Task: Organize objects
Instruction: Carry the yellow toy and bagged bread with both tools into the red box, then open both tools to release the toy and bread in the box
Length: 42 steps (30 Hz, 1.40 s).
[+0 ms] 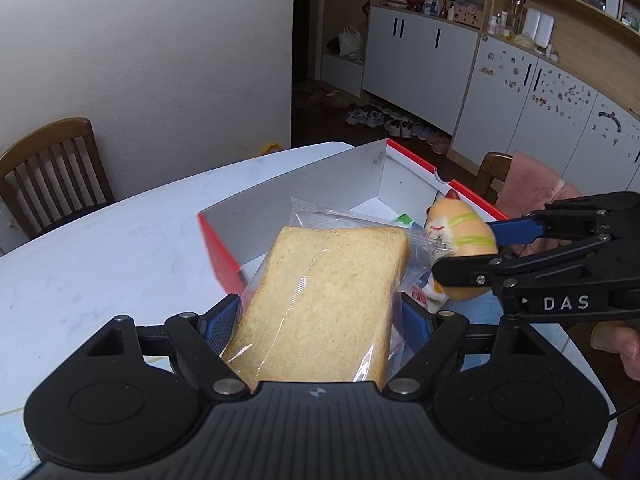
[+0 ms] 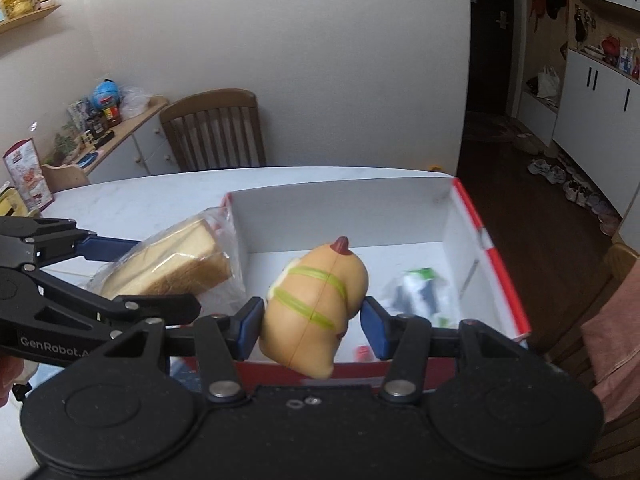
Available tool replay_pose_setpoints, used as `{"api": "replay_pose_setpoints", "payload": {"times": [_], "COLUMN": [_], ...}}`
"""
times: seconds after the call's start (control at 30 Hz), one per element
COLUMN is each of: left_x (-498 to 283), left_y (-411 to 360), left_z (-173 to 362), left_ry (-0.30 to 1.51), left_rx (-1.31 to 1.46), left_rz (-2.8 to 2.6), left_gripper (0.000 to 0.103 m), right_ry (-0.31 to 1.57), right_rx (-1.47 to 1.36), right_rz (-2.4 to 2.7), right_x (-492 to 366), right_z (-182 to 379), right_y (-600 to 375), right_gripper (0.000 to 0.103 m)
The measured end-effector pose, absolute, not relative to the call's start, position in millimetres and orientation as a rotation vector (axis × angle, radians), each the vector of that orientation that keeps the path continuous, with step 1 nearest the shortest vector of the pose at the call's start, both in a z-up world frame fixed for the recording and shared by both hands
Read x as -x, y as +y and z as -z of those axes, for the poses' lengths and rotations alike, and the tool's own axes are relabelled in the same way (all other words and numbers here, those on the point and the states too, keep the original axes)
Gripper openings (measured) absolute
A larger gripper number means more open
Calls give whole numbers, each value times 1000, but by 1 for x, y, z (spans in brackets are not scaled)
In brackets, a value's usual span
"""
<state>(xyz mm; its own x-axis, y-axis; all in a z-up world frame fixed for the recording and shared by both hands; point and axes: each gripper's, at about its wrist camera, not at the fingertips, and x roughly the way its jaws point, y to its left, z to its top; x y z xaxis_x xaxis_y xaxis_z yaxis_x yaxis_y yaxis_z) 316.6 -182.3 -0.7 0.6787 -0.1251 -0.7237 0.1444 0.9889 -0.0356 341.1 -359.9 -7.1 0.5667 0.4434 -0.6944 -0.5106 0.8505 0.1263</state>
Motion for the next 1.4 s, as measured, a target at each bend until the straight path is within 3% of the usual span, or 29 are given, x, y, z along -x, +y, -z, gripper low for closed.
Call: {"api": "replay_pose_setpoints", "payload": {"times": [0.6,1.03,1.4], "left_x": [-406,-430,-436], "left_y": [-218,-228,-223], "left_z": [40,71,84], "left_ry": [914,1008,1072], "left_rx": [-77,-102,-18], "left_rz": [26,49,48], "left_gripper": [82,81,81], "right_ry": [882,979,977], "right_rx": [204,319,312], "right_rz": [-597,-651,-661], "right_x": [-404,-416,-419], "right_z": [53,83,79], "right_y": [-371,-357,-365], "right_gripper": [53,54,65]}}
